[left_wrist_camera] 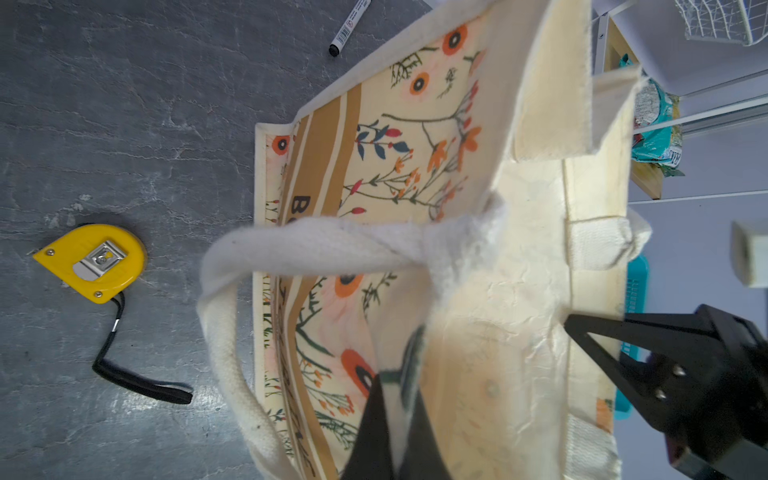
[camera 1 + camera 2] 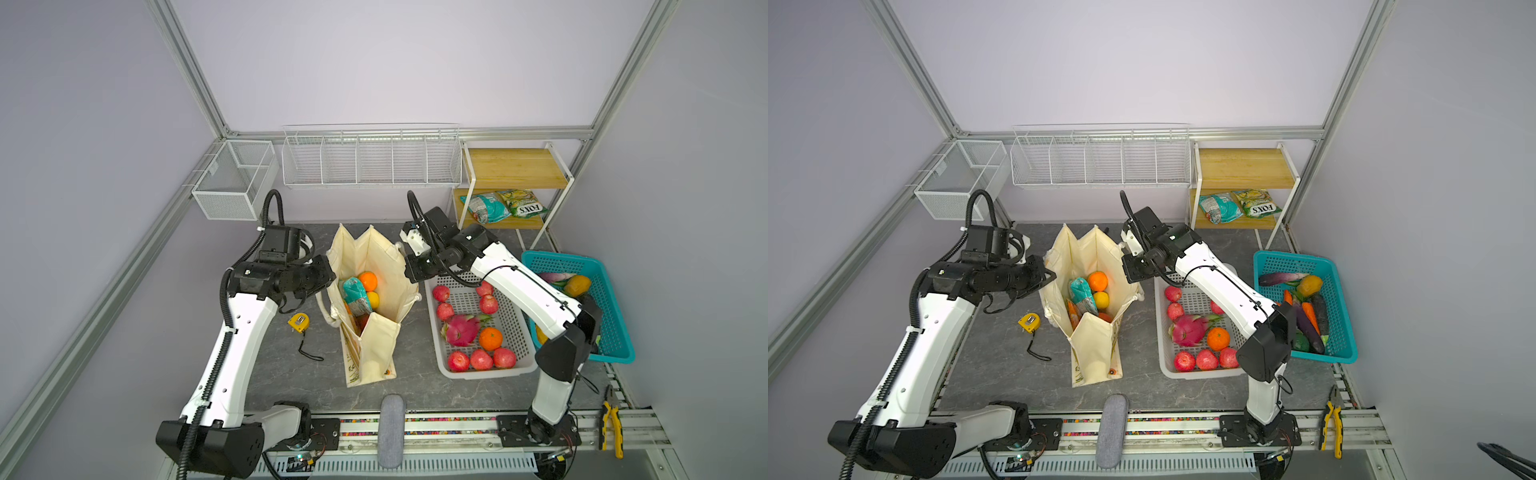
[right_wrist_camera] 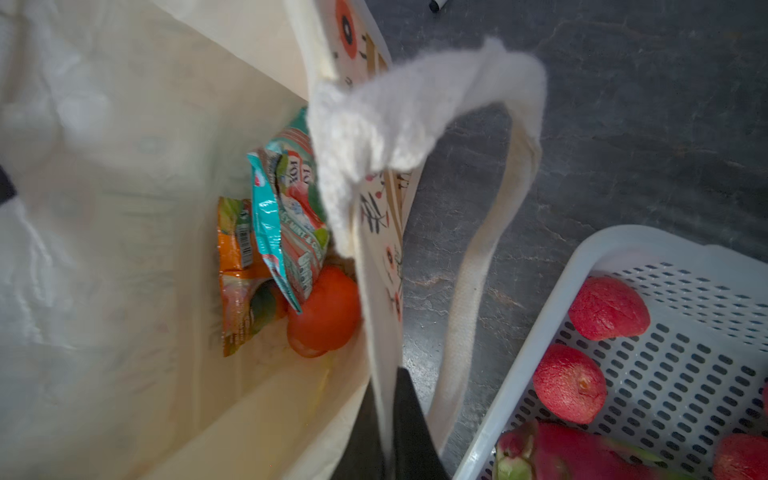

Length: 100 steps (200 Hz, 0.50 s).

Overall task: Place the food into the grocery bag and tie it
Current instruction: 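Grasp the tote handle nearest the basket with the right gripper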

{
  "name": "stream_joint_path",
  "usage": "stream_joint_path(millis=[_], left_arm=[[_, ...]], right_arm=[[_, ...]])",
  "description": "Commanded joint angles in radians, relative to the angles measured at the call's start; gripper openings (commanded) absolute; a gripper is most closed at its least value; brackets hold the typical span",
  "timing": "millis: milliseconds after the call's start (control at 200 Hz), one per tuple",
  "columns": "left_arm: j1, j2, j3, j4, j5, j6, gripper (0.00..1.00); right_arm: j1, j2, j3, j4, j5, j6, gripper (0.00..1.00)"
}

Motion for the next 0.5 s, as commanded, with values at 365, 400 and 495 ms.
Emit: stream_joint_path(millis=[365, 400, 495], left_arm=[[-0.005, 0.051, 0.118, -0.041, -0.065, 0.04, 0.0], [-0.005, 0.064, 0.113, -0.042, -0.057, 0.04, 0.0], [-0.005, 0.099, 0.103, -0.042, -0.042, 0.047, 0.0]], right_arm=[[0.036, 0.038, 0.243, -0.252, 0.223, 0.012, 0.07], [0.033, 0.034, 0.223, -0.237, 0.224, 0.014, 0.07], [0.017, 0.026, 0.13, -0.193, 0.197, 0.029, 0.07]])
